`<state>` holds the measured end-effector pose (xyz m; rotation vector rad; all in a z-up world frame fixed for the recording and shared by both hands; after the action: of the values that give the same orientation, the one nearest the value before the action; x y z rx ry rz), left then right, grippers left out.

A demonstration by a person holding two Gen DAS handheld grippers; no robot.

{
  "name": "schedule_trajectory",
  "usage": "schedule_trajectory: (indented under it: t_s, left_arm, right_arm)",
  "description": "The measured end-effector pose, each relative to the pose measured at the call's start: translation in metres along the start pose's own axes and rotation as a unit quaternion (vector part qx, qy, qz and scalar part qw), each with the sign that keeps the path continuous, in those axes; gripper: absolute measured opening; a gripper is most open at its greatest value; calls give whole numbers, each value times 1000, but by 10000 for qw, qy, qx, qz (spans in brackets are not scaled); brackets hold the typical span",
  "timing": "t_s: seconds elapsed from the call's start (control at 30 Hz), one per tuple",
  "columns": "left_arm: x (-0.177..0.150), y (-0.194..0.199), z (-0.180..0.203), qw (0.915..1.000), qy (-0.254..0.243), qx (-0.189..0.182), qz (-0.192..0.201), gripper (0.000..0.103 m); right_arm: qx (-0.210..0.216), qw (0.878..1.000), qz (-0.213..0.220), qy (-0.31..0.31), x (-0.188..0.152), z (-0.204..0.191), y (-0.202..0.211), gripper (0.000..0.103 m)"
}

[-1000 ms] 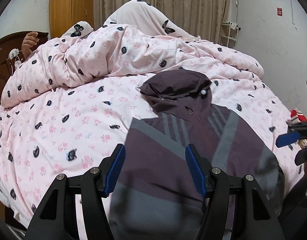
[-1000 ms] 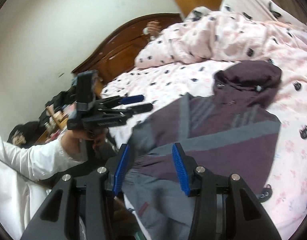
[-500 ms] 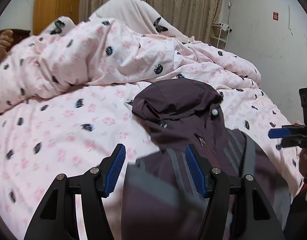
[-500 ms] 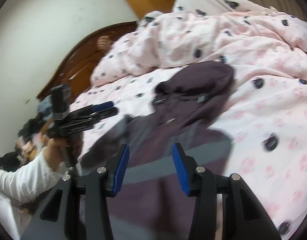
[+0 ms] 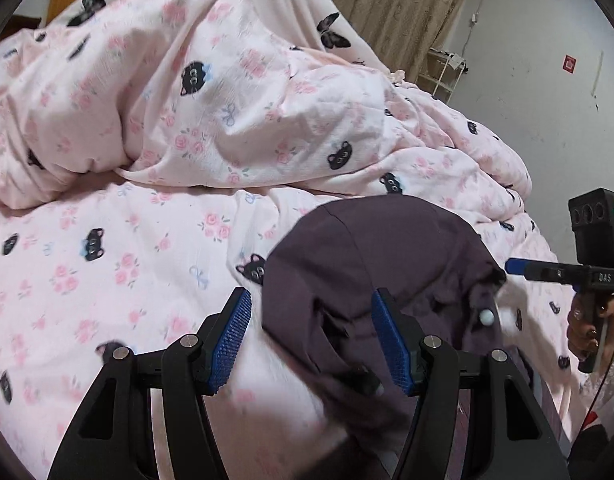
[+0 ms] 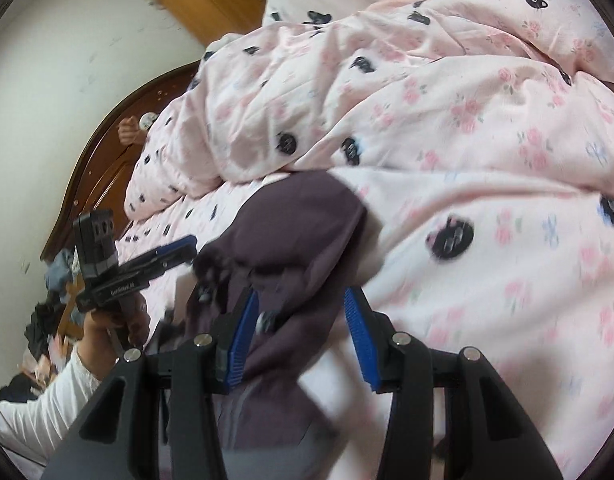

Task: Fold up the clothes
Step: 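Grasp the purple hood with the left tool while the right tool grasps beside it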

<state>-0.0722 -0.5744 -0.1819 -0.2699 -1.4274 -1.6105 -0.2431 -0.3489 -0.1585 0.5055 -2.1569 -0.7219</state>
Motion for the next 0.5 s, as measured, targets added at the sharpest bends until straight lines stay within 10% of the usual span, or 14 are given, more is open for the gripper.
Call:
schedule_trajectory:
  t_s: [0.5]
  left_arm:
    - [-1, -44, -22, 9943, 680, -733, -367, 57]
  right_arm:
    - [103, 9991, -231, -330, 31, 28, -57, 47]
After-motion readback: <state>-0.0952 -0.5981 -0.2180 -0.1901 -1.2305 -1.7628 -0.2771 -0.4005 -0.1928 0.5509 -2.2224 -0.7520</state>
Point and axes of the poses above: each gripper's, at about its wrist camera, not at the fingertips, and y roughly against the way its jaws point, z to its right, x to its top, the point moved 7 cm from there along -y, roughly the way its jaws point, and after that the axes turned 2 degrees about -x, right-handed, at the moved point
